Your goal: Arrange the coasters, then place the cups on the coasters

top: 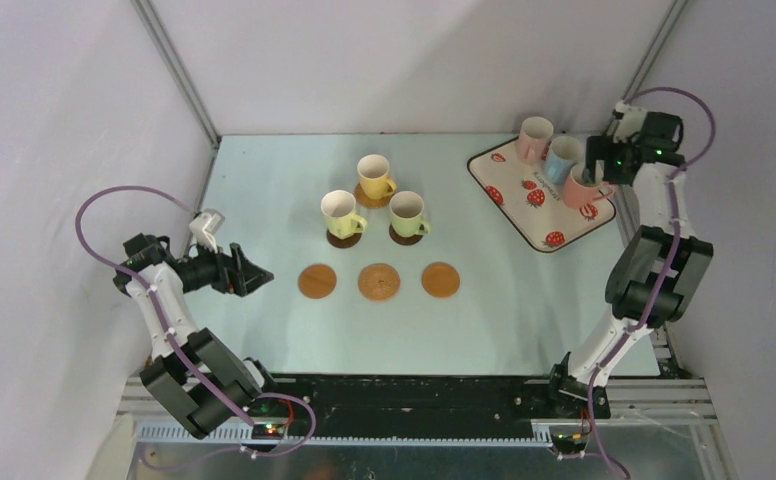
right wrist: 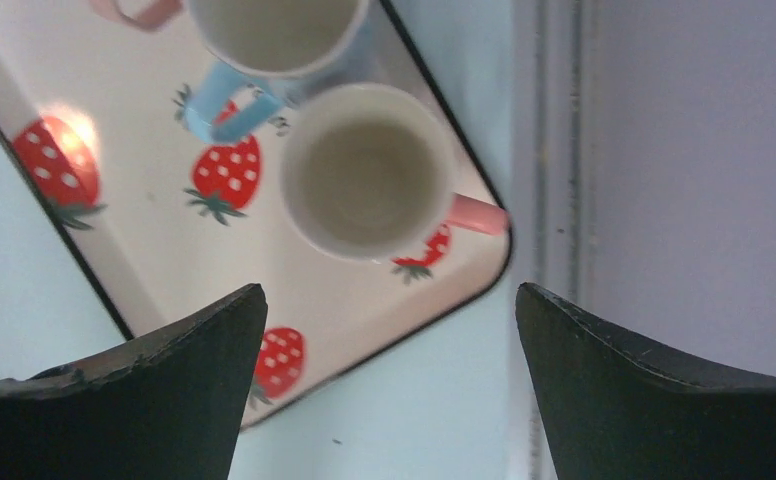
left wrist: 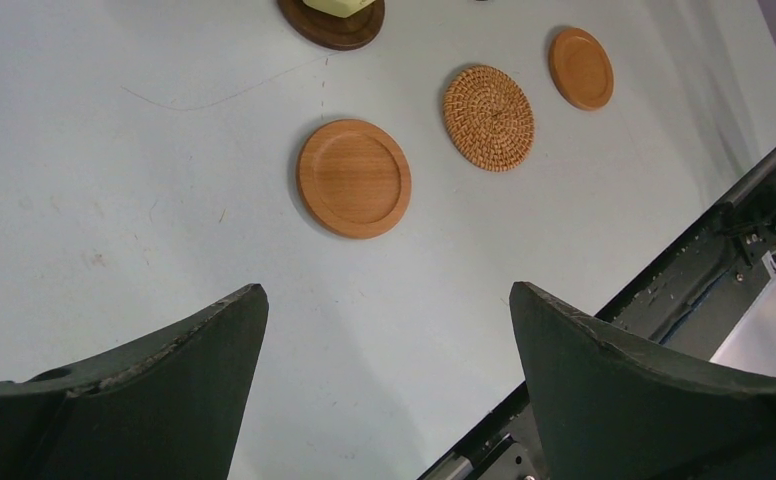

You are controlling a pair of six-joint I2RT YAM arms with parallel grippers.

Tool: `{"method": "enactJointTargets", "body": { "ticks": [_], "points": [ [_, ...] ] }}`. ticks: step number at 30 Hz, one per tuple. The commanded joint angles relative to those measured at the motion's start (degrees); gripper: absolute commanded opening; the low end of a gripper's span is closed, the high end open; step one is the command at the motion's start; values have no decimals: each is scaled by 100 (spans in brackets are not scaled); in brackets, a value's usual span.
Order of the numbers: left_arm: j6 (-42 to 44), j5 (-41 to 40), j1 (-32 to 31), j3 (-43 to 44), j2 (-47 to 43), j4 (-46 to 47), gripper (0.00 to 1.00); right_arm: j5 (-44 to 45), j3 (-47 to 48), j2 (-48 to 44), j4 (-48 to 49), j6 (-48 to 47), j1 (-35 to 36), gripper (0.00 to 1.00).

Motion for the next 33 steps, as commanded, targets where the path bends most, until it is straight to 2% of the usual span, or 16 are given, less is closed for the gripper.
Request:
{"method": "enactJointTargets", "body": {
  "ticks": [1,5,10,15,18,25,33],
  "points": [
    [203,248,54,191,26,-89,98,-764,8,-299,-392,-1054,-364,99],
    [462,306,56,283,151,-376,98,-736,135,-52,-359,-972,-428,99],
    [510,308,55,286,135,-406,98,-564,-21,-371,61,22,39,99],
    [471,297,59,287,140,-377,98,1360,-113,-499,717,529,1094,99],
    [489,286,63,272,106,-379,98,1779,156,-151,873,811,1536,98],
    [474,279,60,247,86,-345,98,2167,789,786,823,1773,1675,84],
    [492,288,58,275,187,-367,98,2377,961,1231,912,1839,1710,73]
  ]
}}
